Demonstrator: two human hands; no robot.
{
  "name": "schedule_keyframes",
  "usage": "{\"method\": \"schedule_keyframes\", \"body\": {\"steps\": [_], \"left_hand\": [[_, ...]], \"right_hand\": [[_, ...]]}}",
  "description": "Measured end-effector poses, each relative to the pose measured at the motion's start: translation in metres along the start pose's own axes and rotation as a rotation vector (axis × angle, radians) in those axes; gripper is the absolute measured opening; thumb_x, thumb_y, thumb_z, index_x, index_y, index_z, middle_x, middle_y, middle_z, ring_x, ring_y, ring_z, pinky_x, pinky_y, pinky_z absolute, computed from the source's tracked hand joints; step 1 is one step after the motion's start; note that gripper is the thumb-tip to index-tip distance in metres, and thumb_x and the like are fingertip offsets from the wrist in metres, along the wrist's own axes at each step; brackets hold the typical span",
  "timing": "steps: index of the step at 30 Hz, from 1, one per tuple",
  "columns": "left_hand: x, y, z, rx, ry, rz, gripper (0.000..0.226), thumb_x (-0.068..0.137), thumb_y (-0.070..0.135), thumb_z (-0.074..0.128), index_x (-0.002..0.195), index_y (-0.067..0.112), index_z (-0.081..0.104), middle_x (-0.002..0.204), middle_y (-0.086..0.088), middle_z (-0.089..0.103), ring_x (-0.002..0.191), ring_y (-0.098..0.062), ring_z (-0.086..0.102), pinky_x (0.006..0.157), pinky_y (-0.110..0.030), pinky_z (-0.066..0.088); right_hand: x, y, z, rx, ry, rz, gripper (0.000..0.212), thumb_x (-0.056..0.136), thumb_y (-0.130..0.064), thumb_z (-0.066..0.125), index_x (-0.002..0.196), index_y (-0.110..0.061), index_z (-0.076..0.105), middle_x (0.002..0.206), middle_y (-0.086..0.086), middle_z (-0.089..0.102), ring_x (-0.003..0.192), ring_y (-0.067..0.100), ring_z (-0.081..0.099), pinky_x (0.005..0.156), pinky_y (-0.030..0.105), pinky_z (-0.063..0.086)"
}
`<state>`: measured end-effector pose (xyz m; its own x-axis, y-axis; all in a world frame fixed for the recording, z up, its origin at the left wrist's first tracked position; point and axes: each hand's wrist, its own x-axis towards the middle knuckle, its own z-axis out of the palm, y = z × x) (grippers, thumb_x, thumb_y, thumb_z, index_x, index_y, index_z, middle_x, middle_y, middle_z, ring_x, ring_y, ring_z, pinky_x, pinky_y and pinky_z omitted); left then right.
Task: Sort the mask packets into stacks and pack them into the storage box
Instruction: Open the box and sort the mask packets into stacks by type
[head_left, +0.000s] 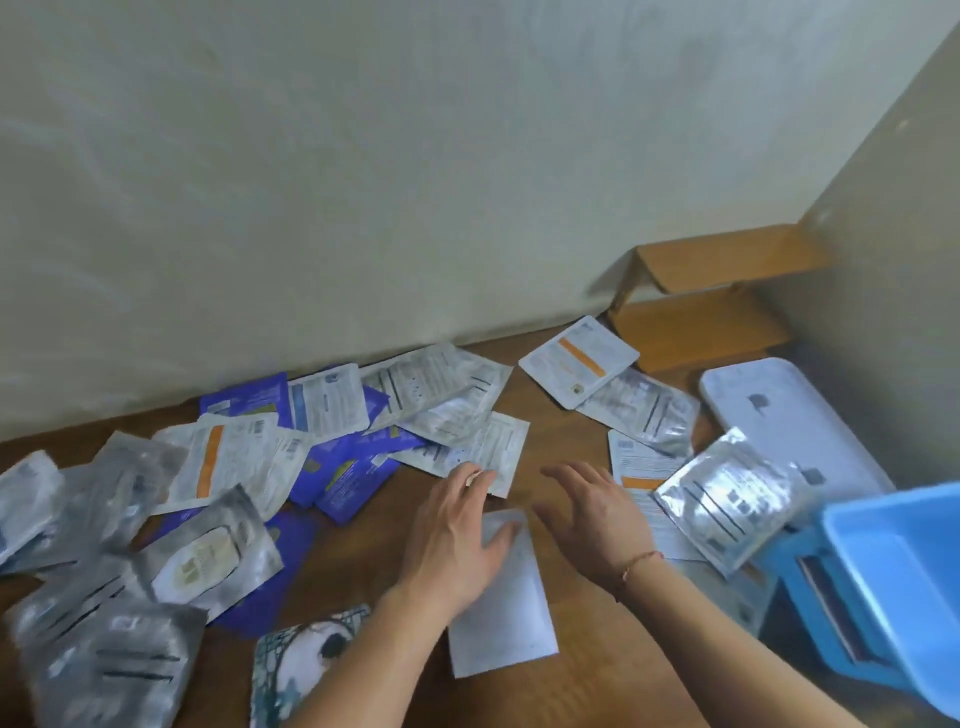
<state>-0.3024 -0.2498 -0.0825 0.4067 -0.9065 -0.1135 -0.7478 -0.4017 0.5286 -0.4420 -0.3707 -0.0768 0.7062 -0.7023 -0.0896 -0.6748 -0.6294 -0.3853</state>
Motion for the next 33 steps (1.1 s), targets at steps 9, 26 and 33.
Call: {"method": "schedule_keyframes", "body": {"steps": [9,26,33], "left_hand": [[0.081,0.084,0.062,0.231,-0.283,0.350,0.063,0.094,0.050,0.047,0.150,0.032,0.025,0.161,0.007,0.011,0.148,-0.019,0.005,0.120,-0.041,0.013],[0.126,0.068,0.091,0.493,-0.363,0.599,0.076,0.094,0.063,0.033,0.154,0.034,-0.004,0.162,0.005,-0.016,0.146,-0.019,-0.026,0.113,-0.061,-0.018],[0.107,-0.047,0.005,0.499,-0.014,-0.210,0.073,0.095,0.063,0.025,0.155,0.027,0.004,0.163,-0.001,-0.014,0.148,-0.027,-0.019,0.113,-0.059,-0.015]], "right_hand": [[-0.013,0.104,-0.010,-0.005,0.184,0.495,0.051,0.093,-0.049,0.045,0.139,-0.028,0.043,0.155,-0.002,0.029,0.144,0.023,0.019,0.117,0.042,0.024],[-0.005,0.127,0.006,0.020,0.208,0.396,0.052,0.096,-0.045,0.049,0.142,-0.021,0.043,0.157,0.005,0.027,0.149,0.024,0.006,0.117,0.040,0.009],[0.098,0.040,0.026,0.008,-0.042,-0.113,0.046,0.090,-0.041,0.060,0.132,-0.023,0.057,0.148,0.006,0.044,0.143,0.031,0.030,0.112,0.049,0.031]]}}
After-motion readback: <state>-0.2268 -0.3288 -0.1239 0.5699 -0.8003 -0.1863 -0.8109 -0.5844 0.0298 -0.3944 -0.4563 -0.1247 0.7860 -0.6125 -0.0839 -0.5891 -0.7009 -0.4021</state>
